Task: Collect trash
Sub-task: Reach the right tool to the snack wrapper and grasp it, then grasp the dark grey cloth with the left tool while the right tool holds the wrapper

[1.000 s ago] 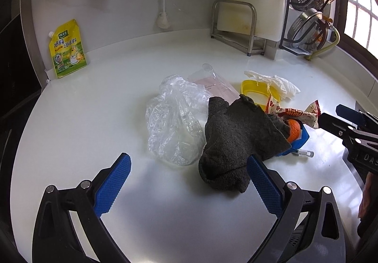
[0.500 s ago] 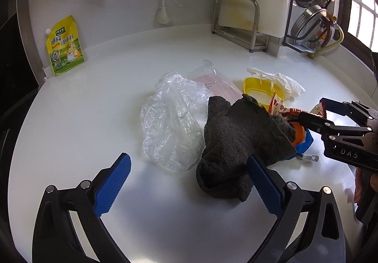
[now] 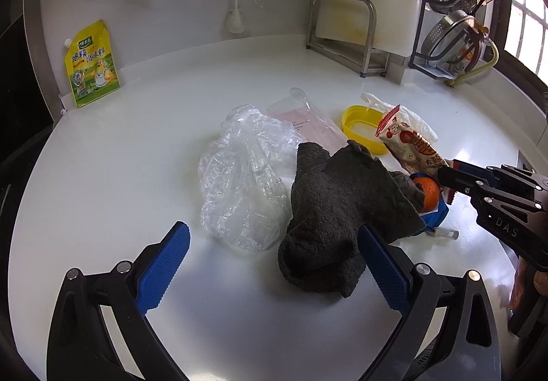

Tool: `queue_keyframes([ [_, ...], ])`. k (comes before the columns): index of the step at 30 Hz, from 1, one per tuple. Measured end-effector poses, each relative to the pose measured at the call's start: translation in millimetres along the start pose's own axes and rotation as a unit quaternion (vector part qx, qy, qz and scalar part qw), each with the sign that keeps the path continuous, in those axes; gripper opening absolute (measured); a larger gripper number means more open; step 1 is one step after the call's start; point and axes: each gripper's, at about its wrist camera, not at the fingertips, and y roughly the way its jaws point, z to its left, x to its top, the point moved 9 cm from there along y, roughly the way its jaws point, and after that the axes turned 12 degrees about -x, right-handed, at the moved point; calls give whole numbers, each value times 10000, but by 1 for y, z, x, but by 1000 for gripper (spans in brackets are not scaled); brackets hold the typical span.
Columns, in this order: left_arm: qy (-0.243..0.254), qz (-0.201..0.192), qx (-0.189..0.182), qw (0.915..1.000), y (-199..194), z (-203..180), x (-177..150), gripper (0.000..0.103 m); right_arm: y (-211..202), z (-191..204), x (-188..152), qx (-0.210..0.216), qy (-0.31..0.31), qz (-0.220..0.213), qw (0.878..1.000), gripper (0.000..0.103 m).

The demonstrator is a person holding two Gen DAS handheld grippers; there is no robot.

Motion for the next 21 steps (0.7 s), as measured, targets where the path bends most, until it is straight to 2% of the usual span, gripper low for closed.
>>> queue_keyframes([
  [7,-80,-37,-39,10000,-3,-3,-1,96,-15,-15,-4,250,598,-123,9978,18],
  [12,-73,-47,-47,10000,-2,-7,-2,96,-30,-40,-8,469,1329,-257,9897,18],
  [18,-179,80,-44,9998,9,-8,-1,96,-38,-54,-11,629,1699,-327,9829,18],
  [19,-167,111,-4,9998,12,-8,-1,95,-38,-54,-10,636,1711,-338,9826,18],
  [21,-100,153,71,9998,15,-9,-2,83,-38,-55,-10,657,1723,-337,9823,18],
])
